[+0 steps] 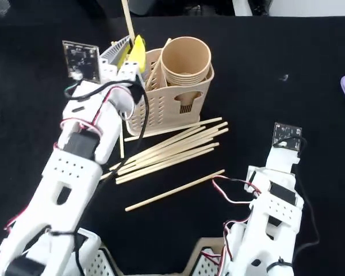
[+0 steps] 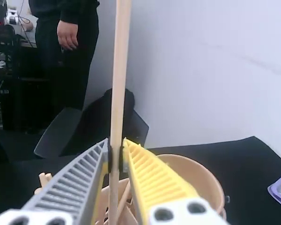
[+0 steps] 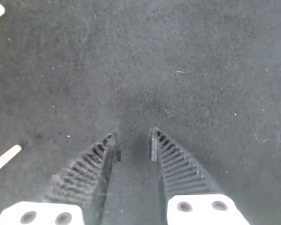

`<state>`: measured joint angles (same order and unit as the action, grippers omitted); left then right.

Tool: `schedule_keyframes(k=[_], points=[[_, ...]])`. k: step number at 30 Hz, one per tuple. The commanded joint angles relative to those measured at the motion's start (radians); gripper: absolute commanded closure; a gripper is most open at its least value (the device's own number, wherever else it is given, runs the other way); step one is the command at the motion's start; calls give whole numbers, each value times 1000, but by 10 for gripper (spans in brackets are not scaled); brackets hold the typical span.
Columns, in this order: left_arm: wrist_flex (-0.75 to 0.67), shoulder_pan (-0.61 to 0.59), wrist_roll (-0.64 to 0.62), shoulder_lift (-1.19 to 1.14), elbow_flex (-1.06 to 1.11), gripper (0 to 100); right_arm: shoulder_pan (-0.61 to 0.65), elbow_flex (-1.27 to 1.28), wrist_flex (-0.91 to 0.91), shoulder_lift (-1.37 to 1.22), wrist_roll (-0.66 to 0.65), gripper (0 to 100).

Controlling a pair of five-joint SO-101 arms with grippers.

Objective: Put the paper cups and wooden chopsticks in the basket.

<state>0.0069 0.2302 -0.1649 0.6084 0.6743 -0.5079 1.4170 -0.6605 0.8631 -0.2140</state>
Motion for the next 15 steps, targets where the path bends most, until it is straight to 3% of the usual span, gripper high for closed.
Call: schedule_keyframes(k=[1,5,9,15], points=[[-57,12,-5,-61,-7,970,11,-2,23,30,-2,884],[-43,10,-5,-83,10,955,11,-2,23,30,-2,884],[37,10,-11,-83,-8,819,11,-2,23,30,-2,884],[239,-5,-5,-81,-148,830,11,-2,23,30,-2,884]])
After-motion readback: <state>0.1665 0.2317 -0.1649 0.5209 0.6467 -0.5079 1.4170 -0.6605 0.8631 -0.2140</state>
